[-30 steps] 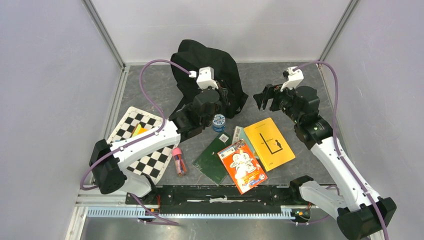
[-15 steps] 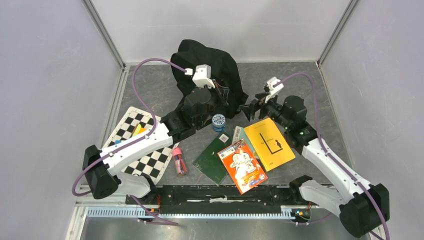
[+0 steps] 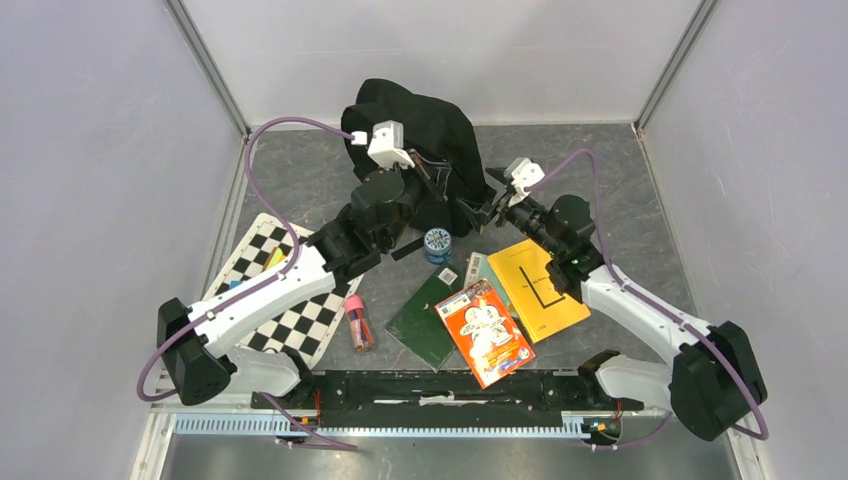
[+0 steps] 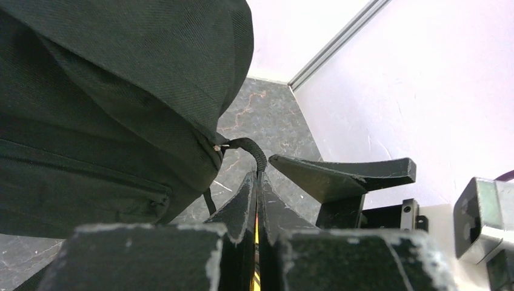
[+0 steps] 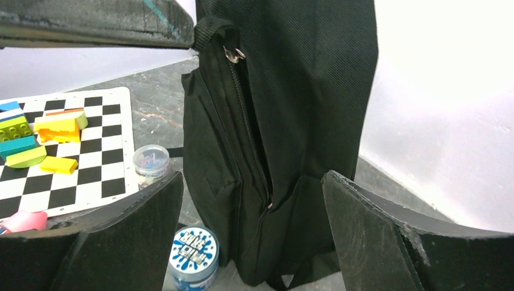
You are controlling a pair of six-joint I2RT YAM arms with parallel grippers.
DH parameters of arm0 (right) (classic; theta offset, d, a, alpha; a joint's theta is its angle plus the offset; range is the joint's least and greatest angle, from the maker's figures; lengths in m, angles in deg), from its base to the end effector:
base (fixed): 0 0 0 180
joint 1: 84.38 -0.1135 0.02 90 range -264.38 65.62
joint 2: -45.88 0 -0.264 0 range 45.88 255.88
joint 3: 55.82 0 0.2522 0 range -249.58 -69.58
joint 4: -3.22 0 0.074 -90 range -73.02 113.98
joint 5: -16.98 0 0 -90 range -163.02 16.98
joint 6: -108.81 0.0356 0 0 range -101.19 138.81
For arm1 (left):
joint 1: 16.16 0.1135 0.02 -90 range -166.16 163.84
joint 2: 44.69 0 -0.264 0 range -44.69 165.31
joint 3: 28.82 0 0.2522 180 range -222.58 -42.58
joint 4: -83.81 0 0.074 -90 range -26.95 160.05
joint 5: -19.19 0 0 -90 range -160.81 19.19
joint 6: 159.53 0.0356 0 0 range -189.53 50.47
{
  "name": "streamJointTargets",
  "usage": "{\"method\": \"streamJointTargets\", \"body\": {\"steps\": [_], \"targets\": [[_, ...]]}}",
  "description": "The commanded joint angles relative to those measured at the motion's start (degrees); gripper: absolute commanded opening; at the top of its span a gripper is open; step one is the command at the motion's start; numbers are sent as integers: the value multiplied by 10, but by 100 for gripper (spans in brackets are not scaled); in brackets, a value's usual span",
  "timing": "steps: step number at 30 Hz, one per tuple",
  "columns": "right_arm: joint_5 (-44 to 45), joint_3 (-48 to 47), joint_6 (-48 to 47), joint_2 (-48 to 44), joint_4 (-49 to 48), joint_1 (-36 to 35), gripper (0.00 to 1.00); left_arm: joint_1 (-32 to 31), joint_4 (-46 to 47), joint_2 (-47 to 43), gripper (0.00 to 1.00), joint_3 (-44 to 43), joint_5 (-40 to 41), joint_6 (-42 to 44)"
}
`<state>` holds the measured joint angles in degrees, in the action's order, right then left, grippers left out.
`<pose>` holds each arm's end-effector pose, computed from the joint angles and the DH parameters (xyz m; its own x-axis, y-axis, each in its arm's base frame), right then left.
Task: Pack the student bag
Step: Unzip the student bag at the center of the board.
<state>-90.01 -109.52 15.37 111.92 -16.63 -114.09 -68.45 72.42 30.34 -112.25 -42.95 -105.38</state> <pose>0.2261 0.1410 0.3150 0.1569 0.0234 -0.9873 -0.7175 0.6897 -0.0976 0.2007 -0.2324 0.3999 -0.2683 -0.4995 -0.8237 0.3169 0.7617 -0.5651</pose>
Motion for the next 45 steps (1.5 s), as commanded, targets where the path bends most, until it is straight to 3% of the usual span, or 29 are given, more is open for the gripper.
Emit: {"method": "streamJointTargets", "body": {"steps": [1,13,16,22,28,32,38,41,45], "targets": [[-11,-31,-41,37,-85,-13,90,14,38,-23,2,5,5,-33],[61,-109,-78,123,-84,-46,81,47,43,-30,2,0,-30,-23],[74,-113,-83,129,-81,-49,70,57,51,-37,2,11,-39,-32],[102,-131,-86,144,-57,-54,31,72,73,-49,2,21,-57,-46],[109,-124,-80,143,-46,-54,21,76,75,-59,2,20,-84,2],[103,-110,-68,132,-48,-54,25,77,48,-66,3,32,-144,80],[99,-101,-62,122,-57,-54,35,77,35,-73,48,86,-243,184],[99,-99,-62,121,-57,-54,36,90,10,-45,57,71,-271,195],[101,-97,-60,120,-55,-54,36,117,26,-11,62,64,-315,208]]}}
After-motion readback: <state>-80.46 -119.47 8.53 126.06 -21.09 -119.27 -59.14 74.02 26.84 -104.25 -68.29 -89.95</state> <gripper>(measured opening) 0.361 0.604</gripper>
